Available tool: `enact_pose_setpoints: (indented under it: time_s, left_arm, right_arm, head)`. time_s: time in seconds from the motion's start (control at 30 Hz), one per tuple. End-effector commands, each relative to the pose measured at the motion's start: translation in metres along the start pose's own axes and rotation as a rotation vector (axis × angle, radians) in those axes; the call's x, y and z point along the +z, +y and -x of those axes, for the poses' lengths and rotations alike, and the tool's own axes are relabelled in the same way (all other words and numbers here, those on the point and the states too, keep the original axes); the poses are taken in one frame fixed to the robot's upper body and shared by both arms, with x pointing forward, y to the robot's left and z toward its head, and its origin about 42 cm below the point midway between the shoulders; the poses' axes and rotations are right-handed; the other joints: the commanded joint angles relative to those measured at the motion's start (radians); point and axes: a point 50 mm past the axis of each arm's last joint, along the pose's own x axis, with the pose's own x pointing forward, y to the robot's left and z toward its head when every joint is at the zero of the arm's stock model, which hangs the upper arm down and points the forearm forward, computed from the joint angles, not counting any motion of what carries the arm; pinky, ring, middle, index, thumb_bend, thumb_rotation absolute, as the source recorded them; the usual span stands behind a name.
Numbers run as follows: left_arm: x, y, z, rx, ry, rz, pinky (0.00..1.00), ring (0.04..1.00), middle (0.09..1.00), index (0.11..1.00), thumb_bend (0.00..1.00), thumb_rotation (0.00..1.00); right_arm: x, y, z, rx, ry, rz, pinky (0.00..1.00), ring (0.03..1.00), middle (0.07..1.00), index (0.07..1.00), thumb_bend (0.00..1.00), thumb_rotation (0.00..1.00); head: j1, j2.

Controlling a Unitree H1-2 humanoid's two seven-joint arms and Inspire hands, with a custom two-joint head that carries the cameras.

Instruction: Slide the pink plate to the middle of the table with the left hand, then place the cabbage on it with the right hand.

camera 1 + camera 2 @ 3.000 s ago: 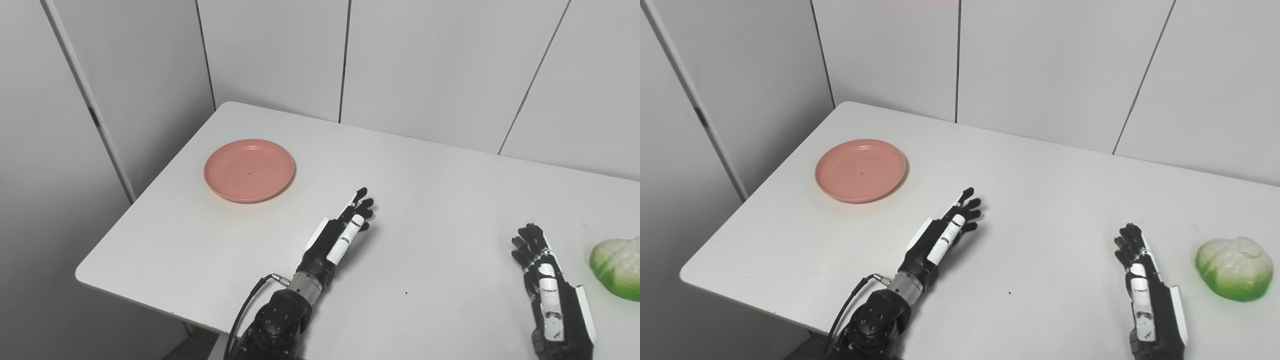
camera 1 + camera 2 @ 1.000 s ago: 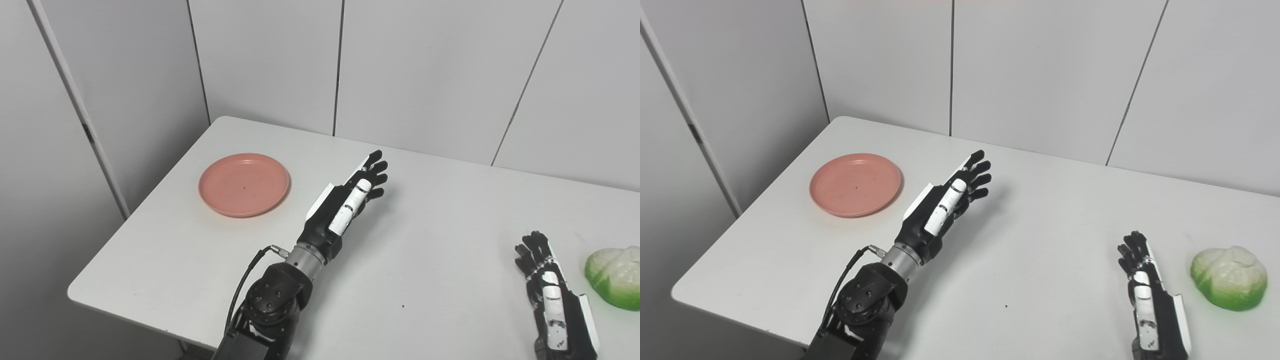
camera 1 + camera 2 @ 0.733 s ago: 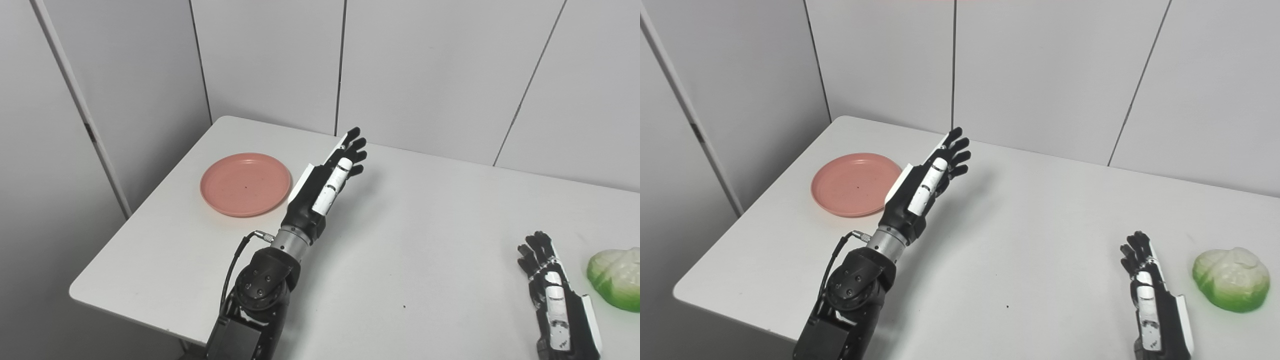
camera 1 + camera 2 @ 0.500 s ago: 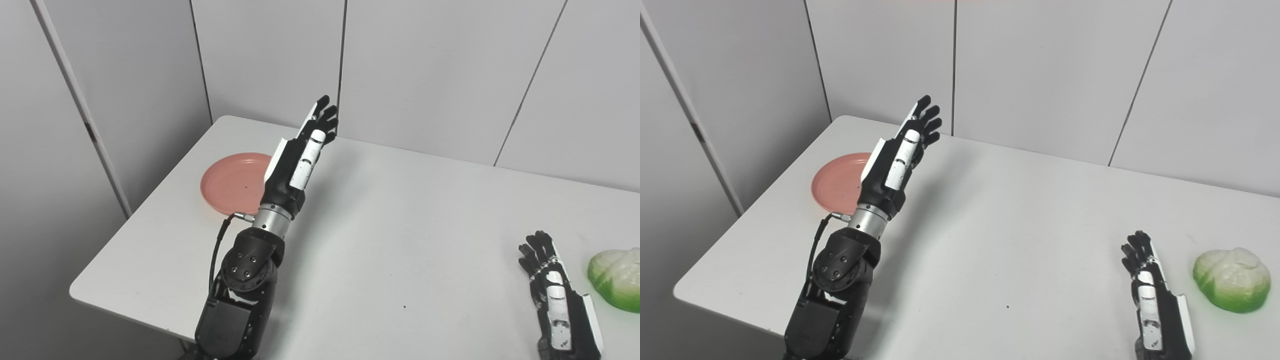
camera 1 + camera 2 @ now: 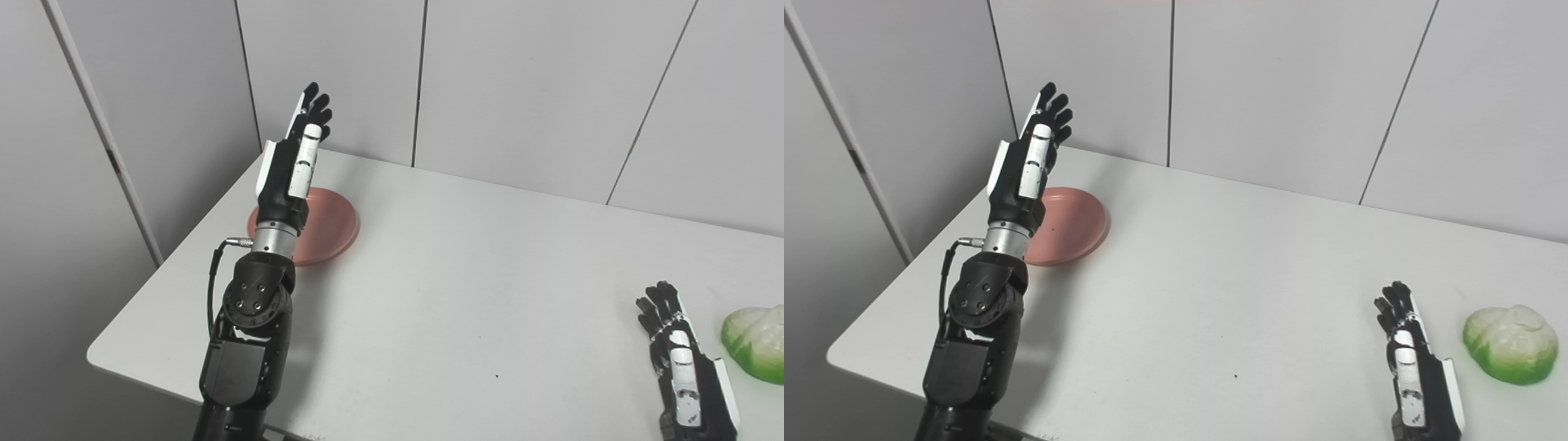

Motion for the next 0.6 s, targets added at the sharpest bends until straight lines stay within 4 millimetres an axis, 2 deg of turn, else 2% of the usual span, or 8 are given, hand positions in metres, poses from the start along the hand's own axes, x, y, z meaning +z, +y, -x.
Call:
enact_pose_setpoints:
  time_s: [0.0, 0.2, 0.43, 0.57]
  left_arm:
    - [0.018, 0.006, -0.018, 0.029, -0.1, -0.007, 0.92, 0.944, 0.963, 0.96, 0.51, 0.95]
    - [0.008, 0.026, -0.028, 0.111, -0.092, -0.041, 0.93, 0.944, 0.967, 0.969, 0.49, 0.99]
    - [-0.008, 0.049, -0.037, 0.165, -0.077, -0.067, 0.92, 0.956, 0.969, 0.962, 0.43, 1.0]
    - [-0.015, 0.06, -0.039, 0.192, -0.047, -0.055, 0.95, 0.969, 0.981, 0.989, 0.4, 1.0]
  right_arm:
    - [-0.026, -0.009, 0.016, -0.017, 0.092, -0.007, 0.97, 0.936, 0.951, 0.959, 0.22, 1.0]
    - [-0.026, -0.009, 0.017, -0.019, 0.086, -0.002, 0.95, 0.932, 0.946, 0.954, 0.22, 1.0]
    - [-0.027, -0.009, 0.018, -0.014, 0.083, -0.002, 0.97, 0.938, 0.954, 0.962, 0.21, 1.0]
    - [-0.026, -0.009, 0.018, -0.01, 0.084, 0.004, 0.96, 0.941, 0.957, 0.966, 0.2, 1.0]
  head:
    - [-0.001, 0.0]
    - [0.002, -0.004]
    - [0.009, -0.006]
    - [0.009, -0.007]
